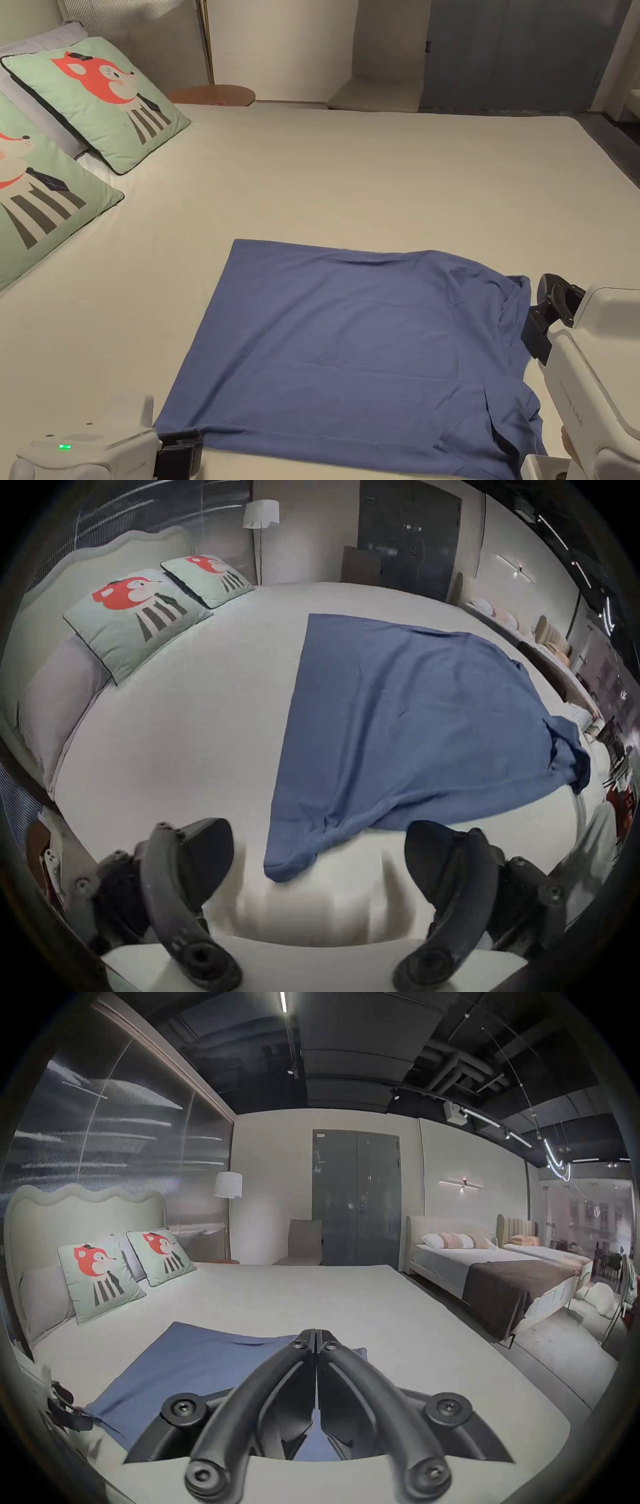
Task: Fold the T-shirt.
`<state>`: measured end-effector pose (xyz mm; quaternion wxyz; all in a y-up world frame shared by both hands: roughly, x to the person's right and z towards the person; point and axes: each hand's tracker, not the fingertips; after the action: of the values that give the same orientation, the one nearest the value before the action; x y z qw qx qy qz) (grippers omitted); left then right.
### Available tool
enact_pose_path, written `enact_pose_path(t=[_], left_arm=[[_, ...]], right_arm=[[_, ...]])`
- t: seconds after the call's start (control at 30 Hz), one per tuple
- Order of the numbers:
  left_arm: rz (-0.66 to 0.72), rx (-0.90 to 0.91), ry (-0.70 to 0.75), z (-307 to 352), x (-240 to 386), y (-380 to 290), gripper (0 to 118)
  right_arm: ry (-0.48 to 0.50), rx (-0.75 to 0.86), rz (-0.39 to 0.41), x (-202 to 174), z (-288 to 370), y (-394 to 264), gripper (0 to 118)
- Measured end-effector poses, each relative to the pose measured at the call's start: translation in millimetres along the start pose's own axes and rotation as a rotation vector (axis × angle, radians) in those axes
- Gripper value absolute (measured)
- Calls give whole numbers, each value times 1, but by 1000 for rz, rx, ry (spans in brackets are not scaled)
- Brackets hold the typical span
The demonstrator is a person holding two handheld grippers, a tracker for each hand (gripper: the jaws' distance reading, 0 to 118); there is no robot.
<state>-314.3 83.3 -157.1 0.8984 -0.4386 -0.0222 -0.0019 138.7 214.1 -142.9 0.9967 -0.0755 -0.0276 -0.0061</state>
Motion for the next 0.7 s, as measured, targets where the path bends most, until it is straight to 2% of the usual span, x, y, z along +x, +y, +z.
enact_pose_path(t=[0.03,0.1,0.17,0.2,0.37,0.5,0.53,0.6,0.63,0.67,0.7], left_arm=[[-5,-4,0,-3,0,-3,75],[-17,-10,10,-9,6,-6,52],[-35,-2,20,-14,10,-9,14],[-47,16,21,-14,11,-9,6],[-67,59,3,-3,19,-1,4],[-24,73,-22,0,14,6,4],[-18,77,-26,0,13,8,4],[-20,77,-30,1,13,9,4],[-21,78,-32,2,14,10,4],[-23,77,-33,2,15,10,4],[-25,78,-33,3,15,10,4]], right_arm=[[-3,-3,1,0,1,-2,0],[-6,-9,2,1,3,-1,0],[-7,-18,0,3,4,-2,0],[-8,-22,-1,5,5,-1,0],[-28,-50,0,15,10,-8,1],[-23,-210,-20,29,12,-32,3],[-20,-261,-22,32,13,-43,18],[-12,-371,-24,39,12,-64,64],[-10,-432,-24,40,12,-76,91],[-8,-459,-28,41,13,-83,103],[-7,-473,-31,40,15,-93,107]])
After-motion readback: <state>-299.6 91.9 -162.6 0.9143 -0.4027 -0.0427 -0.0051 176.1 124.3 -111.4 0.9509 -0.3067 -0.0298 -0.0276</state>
